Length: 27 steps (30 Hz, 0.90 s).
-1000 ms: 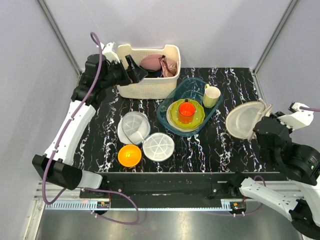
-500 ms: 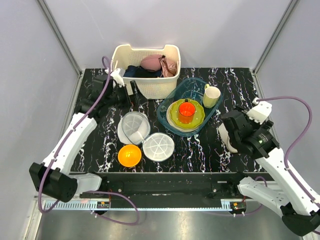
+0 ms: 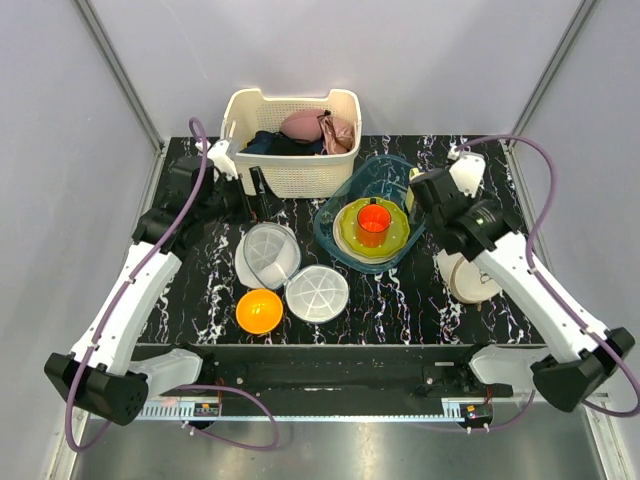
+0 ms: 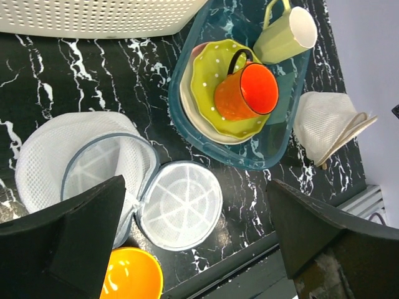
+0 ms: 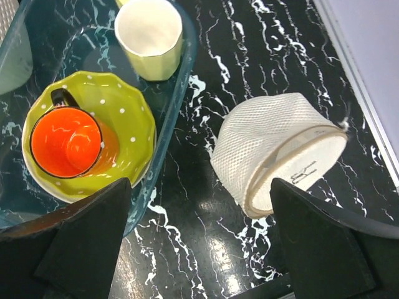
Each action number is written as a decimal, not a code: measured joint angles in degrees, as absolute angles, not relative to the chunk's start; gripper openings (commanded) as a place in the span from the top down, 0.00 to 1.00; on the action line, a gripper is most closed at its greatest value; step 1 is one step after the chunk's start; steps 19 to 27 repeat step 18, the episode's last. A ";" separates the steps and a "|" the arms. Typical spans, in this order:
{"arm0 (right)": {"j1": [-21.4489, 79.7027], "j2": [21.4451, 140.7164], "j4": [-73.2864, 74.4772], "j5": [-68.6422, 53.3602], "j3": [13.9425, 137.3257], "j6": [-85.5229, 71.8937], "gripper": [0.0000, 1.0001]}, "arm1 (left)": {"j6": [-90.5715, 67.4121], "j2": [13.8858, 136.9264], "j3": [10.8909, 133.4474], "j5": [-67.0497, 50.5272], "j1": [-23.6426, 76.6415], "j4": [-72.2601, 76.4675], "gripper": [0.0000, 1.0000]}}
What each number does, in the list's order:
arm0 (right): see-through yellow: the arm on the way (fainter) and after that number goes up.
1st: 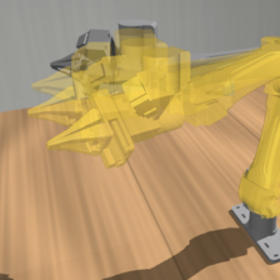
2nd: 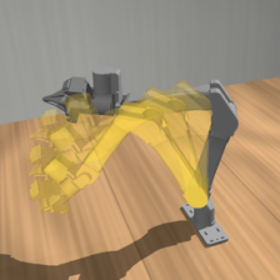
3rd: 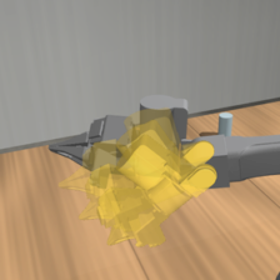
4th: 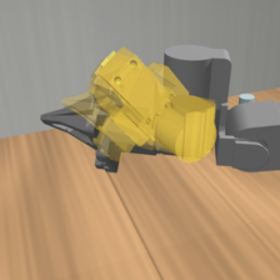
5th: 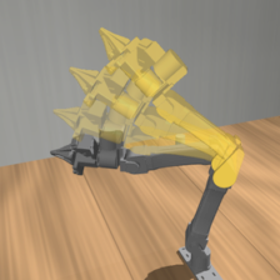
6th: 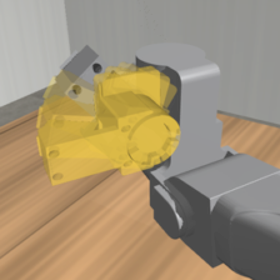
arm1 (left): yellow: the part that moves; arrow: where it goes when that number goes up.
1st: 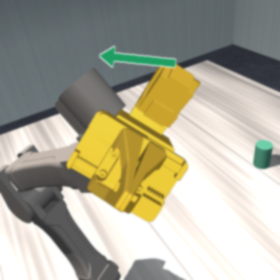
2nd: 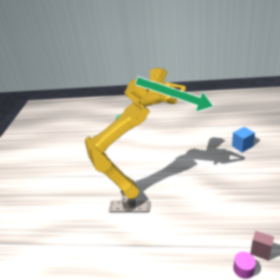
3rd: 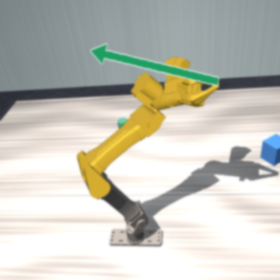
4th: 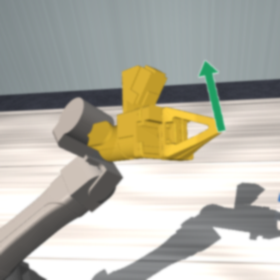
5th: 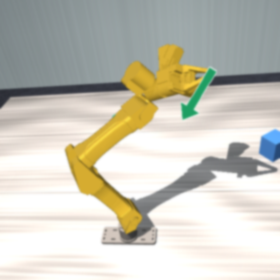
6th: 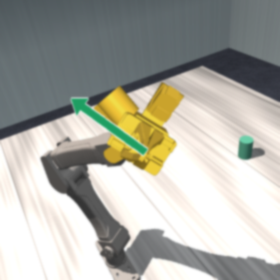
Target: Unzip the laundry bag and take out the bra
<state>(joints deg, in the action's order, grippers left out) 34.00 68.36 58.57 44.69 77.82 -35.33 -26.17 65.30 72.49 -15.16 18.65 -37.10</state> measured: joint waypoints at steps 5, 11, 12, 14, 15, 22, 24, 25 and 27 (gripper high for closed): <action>29.19 73.45 56.40 37.17 80.71 -30.13 0.00 | -25.26 65.30 72.49 -13.41 18.65 -38.04 0.01; 21.63 74.52 55.05 31.99 83.07 -27.40 0.00 | -24.69 65.30 72.49 -12.58 18.63 -39.42 0.01; 21.47 74.43 54.89 31.77 83.24 -27.31 0.00 | -24.43 65.30 72.49 -12.40 18.63 -39.88 0.01; 21.47 74.13 54.68 31.07 83.24 -27.29 0.00 | -24.18 65.30 72.49 -12.08 18.63 -40.53 0.01; 21.47 73.91 54.65 30.61 83.20 -27.31 0.00 | -24.14 65.30 72.49 -11.94 18.63 -40.69 0.01; 21.47 71.92 53.74 30.24 81.47 -27.51 0.00 | -23.94 65.32 72.55 -11.92 18.63 -40.99 0.01; 21.47 71.92 53.74 30.24 81.47 -27.51 0.00 | -23.94 65.32 72.55 -11.92 18.63 -40.99 0.01; 21.47 71.92 53.74 30.24 81.47 -27.51 0.00 | -23.94 65.32 72.55 -11.92 18.63 -40.99 0.01; 21.47 71.92 53.74 30.24 81.47 -27.51 0.00 | -23.94 65.32 72.55 -11.92 18.63 -40.99 0.01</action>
